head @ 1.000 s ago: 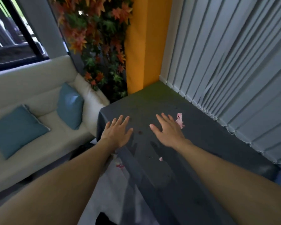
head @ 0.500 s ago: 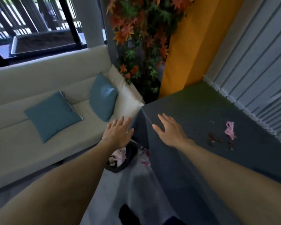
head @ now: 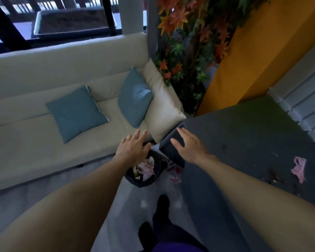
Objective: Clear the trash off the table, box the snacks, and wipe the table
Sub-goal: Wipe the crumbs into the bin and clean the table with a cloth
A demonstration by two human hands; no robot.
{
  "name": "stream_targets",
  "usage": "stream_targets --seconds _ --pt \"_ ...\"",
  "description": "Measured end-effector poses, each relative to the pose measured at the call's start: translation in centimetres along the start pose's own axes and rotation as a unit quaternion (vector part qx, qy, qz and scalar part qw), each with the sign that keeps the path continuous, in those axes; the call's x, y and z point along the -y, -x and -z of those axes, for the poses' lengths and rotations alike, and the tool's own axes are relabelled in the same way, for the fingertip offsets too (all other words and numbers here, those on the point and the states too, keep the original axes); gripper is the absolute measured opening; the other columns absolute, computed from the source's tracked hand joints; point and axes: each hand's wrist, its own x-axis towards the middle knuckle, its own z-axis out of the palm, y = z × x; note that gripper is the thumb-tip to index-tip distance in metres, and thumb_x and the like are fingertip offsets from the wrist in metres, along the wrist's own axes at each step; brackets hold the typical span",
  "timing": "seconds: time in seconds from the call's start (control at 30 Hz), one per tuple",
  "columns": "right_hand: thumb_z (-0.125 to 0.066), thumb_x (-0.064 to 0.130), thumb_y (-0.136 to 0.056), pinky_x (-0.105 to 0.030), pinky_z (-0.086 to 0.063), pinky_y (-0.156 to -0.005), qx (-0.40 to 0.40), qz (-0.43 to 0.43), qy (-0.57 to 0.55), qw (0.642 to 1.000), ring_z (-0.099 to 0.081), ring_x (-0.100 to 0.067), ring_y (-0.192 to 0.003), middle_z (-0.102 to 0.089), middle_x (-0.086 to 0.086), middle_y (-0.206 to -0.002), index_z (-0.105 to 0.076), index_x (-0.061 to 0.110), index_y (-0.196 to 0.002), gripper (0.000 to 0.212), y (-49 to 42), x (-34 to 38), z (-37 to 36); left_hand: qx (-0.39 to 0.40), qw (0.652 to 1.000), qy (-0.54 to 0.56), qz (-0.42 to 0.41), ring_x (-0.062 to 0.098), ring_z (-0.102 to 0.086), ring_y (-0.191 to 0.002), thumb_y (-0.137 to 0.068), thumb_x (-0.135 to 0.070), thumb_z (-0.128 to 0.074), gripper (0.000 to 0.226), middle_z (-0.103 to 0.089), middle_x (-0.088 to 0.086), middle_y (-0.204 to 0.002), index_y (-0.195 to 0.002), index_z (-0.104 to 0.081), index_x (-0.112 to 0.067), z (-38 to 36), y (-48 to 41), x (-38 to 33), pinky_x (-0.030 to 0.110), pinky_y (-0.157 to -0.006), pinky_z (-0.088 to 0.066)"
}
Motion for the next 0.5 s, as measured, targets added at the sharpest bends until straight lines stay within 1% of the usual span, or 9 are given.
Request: stream_targets --seconds 0.17,0.33,0.5 --pt "-0.037 0.063 -0.097 -0.042 -0.027 -0.119 0.034 0.001 -0.025 0.999 -0.024 -0.02 -0.149 -0.026 0.0 -0.163 -0.027 0.024 -0.156 0.072 -5.7 -0.2 -1.4 0.013 1.0 0.004 0.026 0.032 -0.02 -0.151 -0.103 -0.054 -0.027 0.066 -0.006 0.005 -0.168 -0.16 -0.007 -0.029 0.2 -3.7 1.0 0.047 -0.121 -0.02" --pt "-0.039 0.059 -0.099 -0.034 -0.025 -0.118 0.063 0.013 -0.028 0.998 -0.026 -0.018 -0.148 -0.027 0.003 -0.162 -0.027 0.023 -0.156 0.068 -9.6 -0.4 -3.4 0.026 0.998 0.02 0.059 0.035 -0.026 -0.148 -0.103 -0.055 -0.027 0.066 -0.008 0.005 -0.168 -0.16 -0.008 -0.029 -1.2 -7.7 2.6 0.047 -0.119 -0.022" --pt "-0.041 0.055 -0.1 -0.033 -0.027 -0.115 0.093 0.011 -0.024 0.995 -0.03 -0.021 -0.146 -0.031 -0.001 -0.16 -0.028 0.022 -0.156 0.066 -12.7 -1.6 -6.8 0.054 0.995 0.036 0.075 0.036 -0.03 -0.147 -0.102 -0.054 -0.027 0.065 -0.009 0.005 -0.168 -0.16 -0.009 -0.029 -4.6 -11.0 4.6 0.047 -0.118 -0.024"
